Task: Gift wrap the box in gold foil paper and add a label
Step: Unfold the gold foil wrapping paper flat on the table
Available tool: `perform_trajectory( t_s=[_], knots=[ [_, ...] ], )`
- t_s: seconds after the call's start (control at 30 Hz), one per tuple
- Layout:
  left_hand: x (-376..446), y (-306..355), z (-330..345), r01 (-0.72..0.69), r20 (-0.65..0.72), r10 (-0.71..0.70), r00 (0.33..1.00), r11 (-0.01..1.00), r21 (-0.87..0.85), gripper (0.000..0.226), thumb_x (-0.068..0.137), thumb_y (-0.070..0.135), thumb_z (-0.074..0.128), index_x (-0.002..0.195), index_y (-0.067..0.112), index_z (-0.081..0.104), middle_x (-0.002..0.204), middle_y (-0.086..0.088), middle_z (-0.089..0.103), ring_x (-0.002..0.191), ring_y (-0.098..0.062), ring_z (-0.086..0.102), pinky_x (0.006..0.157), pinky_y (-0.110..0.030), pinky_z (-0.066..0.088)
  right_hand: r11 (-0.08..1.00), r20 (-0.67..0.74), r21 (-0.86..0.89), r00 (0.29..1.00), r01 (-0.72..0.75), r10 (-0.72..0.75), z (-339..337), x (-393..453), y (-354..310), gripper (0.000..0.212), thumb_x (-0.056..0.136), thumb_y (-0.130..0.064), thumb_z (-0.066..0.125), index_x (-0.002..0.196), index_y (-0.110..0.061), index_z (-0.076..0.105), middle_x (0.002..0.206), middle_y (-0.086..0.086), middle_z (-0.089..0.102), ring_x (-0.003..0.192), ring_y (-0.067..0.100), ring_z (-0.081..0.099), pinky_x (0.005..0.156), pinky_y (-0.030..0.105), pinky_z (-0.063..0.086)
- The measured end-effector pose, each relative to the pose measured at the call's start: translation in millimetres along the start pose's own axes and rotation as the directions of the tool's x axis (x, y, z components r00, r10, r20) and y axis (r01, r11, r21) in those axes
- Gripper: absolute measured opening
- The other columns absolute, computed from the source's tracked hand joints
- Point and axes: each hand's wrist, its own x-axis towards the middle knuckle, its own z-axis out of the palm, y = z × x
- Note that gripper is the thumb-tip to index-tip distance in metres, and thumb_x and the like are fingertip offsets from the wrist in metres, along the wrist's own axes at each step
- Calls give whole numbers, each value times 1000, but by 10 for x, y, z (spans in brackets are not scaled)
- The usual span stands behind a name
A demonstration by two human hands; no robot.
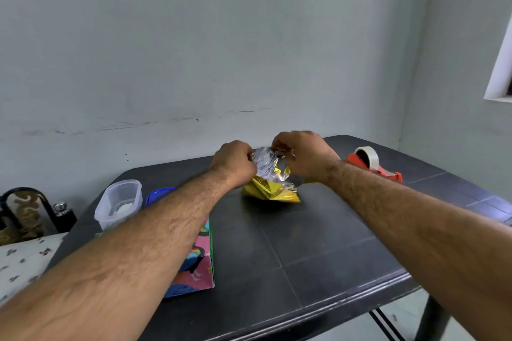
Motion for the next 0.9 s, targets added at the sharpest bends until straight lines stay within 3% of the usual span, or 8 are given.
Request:
perform_trajectory(
  t_s=[0.13,0.3,0.4,0.5,0.6,0.67,0.77,0.9],
  knots=[
    [26,-90,-25,123,43,-116,992,955,-269,14,83,7,67,85,13,79,83,-6,75,79,-28,72,67,-38,63,995,-58,0,994,-97,97,18,12,72,54,88,8,58,131,-25,65,120,-4,71,107,20,67,87,30,54],
    [33,-94,-57,352,207,-296,933,613,-708,14,93,-2,66,85,9,70,76,-12,71,60,-24,67,60,-34,61,981,-202,-76,966,-181,163,-15,-25,187,75,80,13,61,145,-22,54,145,1,58,131,31,53,103,42,46],
    [68,-114,-82,438,319,-338,885,379,-815,18,98,-1,57,89,10,69,74,-10,74,62,-23,71,65,-37,62,943,-349,-309,907,126,-236,36,-103,223,60,73,0,74,129,-19,67,136,6,63,129,33,54,114,46,36],
    [80,-119,-88,491,393,-354,848,248,-835,22,98,-1,50,94,7,70,75,-11,75,68,-25,73,72,-40,63,686,-206,-566,728,456,-653,158,-187,263,30,85,-17,67,114,-21,73,127,7,67,120,31,58,117,49,33],
    [95,-126,-108,490,415,-377,828,127,-862,26,98,-2,45,95,7,70,75,-11,71,67,-24,71,59,-34,62,584,-124,-607,661,540,-740,253,-225,230,21,97,-29,60,105,-21,77,123,5,71,117,30,64,117,51,40],
    [124,-134,-122,474,414,-394,821,67,-878,25,99,-1,45,98,7,69,76,-11,70,67,-23,71,55,-32,62,654,-90,-573,755,494,-649,239,-236,230,33,98,-46,58,103,-21,79,129,6,69,122,30,60,119,52,37],
    [151,-117,-143,451,410,-384,827,18,-892,24,98,-1,47,92,7,68,69,-10,70,64,-22,70,52,-31,61,746,90,-616,963,253,-252,132,-182,229,71,101,-72,30,129,-23,73,158,6,49,148,29,38,128,56,13],
    [160,-158,-100,465,423,-400,813,10,-885,23,100,1,48,88,8,67,58,-6,69,50,-17,70,47,-28,58,819,62,-559,979,-127,194,96,-71,286,84,101,-74,20,168,-22,20,177,7,-13,162,34,-15,126,65,-12]
  ],
)
